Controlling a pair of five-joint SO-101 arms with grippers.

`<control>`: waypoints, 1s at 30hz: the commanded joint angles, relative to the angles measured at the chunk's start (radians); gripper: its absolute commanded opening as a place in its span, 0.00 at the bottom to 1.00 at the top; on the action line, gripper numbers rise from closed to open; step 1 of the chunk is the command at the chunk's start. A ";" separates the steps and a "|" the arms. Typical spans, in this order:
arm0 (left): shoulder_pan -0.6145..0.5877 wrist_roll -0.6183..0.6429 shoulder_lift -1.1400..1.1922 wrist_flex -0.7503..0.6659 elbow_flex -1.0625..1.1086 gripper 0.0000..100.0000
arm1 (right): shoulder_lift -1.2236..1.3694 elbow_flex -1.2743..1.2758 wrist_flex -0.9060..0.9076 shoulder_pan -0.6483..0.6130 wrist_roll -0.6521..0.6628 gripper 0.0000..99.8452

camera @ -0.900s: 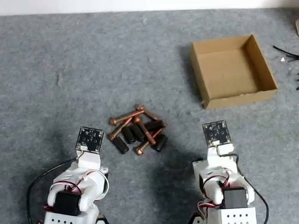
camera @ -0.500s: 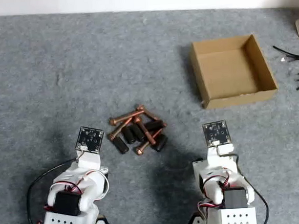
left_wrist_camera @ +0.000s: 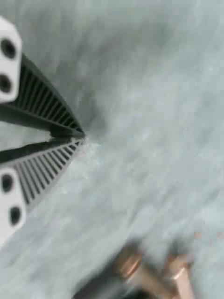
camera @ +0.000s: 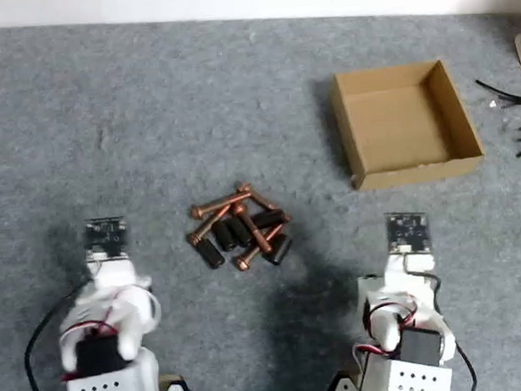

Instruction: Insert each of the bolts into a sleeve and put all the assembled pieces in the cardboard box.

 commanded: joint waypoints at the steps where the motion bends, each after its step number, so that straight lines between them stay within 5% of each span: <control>1: -0.090 -0.278 -0.012 -0.031 -0.093 0.01 | -0.012 0.139 -0.001 0.016 0.002 0.18; 7: -0.028 -0.252 -0.002 0.011 -0.308 0.01 | -0.012 0.139 -0.001 0.018 0.002 0.18; 15: 0.257 -0.239 0.128 0.075 -0.473 0.01 | -0.012 0.139 -0.001 0.021 0.002 0.18; 22: 0.335 -0.101 0.693 -0.264 -0.476 0.01 | -0.012 0.139 -0.001 0.021 0.002 0.18; 30: 0.363 -0.087 1.158 -0.526 -0.518 0.01 | -0.012 0.139 -0.048 0.022 0.006 0.18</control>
